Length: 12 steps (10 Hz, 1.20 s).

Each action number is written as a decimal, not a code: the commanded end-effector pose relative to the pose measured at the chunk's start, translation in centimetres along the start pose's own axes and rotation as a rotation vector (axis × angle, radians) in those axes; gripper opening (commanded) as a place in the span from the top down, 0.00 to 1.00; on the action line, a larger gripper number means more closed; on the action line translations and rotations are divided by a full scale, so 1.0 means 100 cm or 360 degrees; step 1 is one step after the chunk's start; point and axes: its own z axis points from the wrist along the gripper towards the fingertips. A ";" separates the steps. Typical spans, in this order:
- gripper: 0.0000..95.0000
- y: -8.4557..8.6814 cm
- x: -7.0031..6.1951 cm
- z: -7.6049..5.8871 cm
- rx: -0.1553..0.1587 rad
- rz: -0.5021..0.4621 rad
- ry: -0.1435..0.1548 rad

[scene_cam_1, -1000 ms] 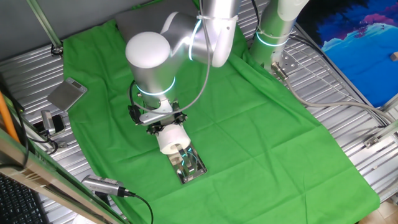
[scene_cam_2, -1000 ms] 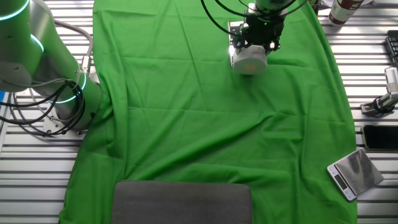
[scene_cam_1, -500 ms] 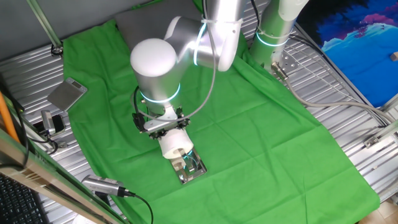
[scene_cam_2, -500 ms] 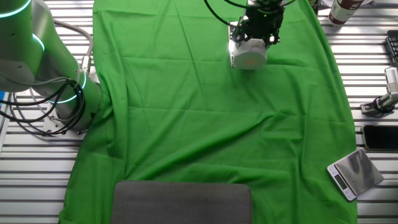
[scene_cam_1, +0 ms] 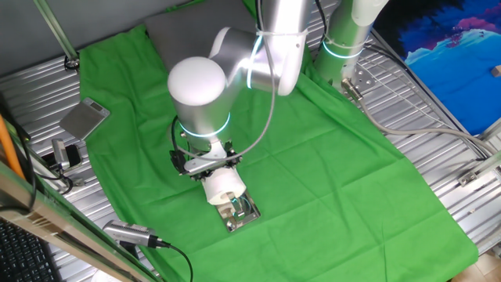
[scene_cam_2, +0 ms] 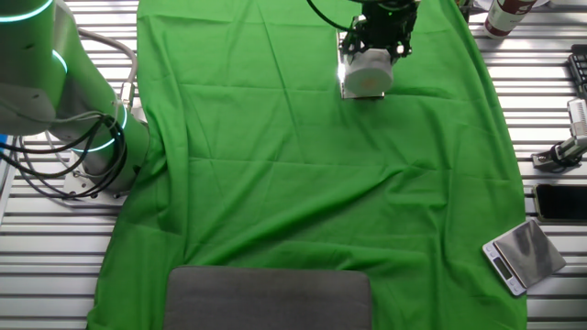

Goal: Put the toilet paper on its holder

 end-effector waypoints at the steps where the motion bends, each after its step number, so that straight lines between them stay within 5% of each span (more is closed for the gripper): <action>1: 1.00 -0.002 -0.005 0.001 -0.0002 -0.0002 -0.0001; 12: 1.00 -0.002 -0.005 0.001 0.0005 -0.0061 0.0016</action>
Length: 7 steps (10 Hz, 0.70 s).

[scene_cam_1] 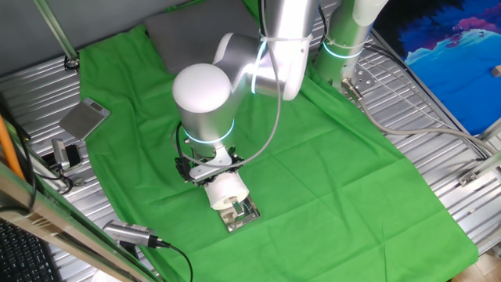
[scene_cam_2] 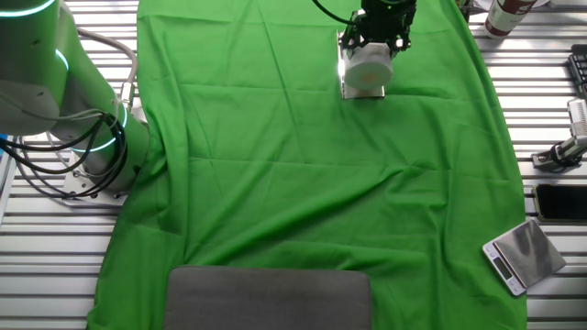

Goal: Put the toilet paper on its holder

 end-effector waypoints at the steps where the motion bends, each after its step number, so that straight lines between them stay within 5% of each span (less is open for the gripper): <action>1: 1.00 0.000 0.000 0.000 0.0000 -0.0039 0.0009; 7: 1.00 0.000 0.000 0.000 0.0028 -0.0185 0.0016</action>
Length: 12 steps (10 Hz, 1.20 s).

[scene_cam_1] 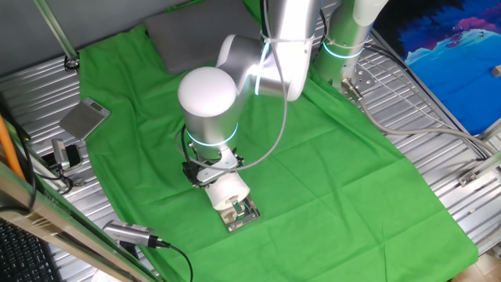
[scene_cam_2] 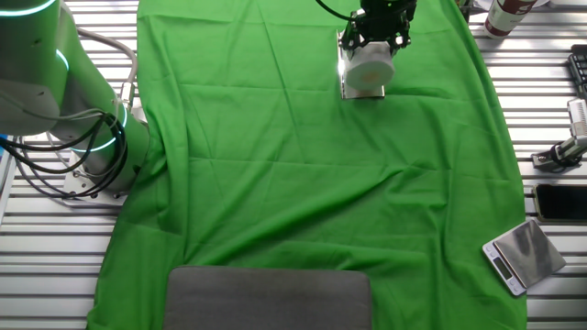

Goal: Put the toilet paper on its holder

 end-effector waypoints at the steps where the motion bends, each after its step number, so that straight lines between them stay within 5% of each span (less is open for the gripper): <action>1: 1.00 0.001 0.000 -0.001 0.0004 -0.0052 -0.0004; 7: 1.00 0.002 -0.001 -0.001 0.0006 -0.0037 -0.0014; 12: 1.00 0.011 -0.017 0.007 0.0009 0.0043 -0.0054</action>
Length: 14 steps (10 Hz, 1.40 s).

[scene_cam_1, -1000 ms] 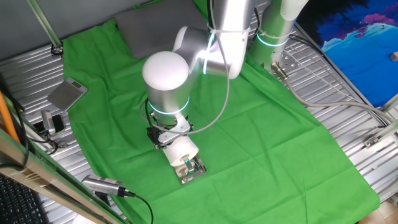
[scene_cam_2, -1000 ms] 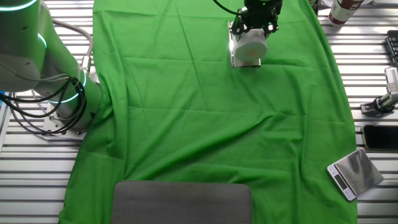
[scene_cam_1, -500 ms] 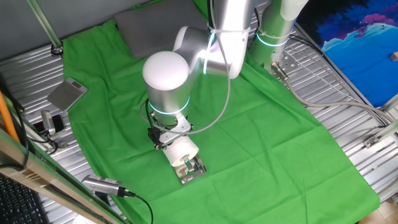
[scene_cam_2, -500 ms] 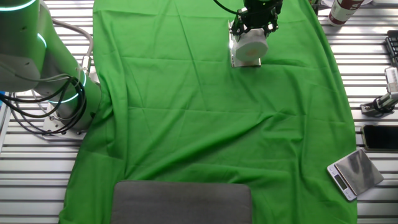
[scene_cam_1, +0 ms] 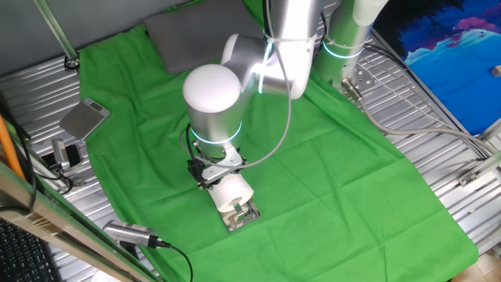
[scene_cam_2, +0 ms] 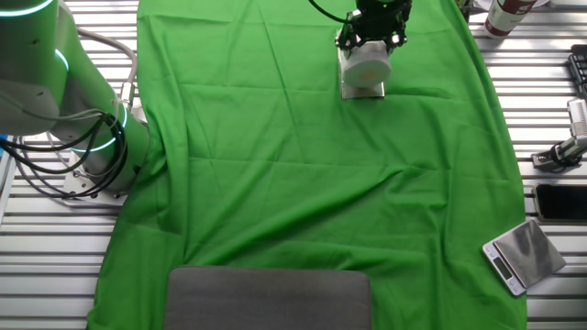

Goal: Put the toilet paper on its holder

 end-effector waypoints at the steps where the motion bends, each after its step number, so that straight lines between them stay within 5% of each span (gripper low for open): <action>1: 1.00 0.002 -0.005 0.001 0.0003 0.0011 -0.0003; 14: 1.00 0.003 -0.036 0.001 0.0004 0.0072 0.0002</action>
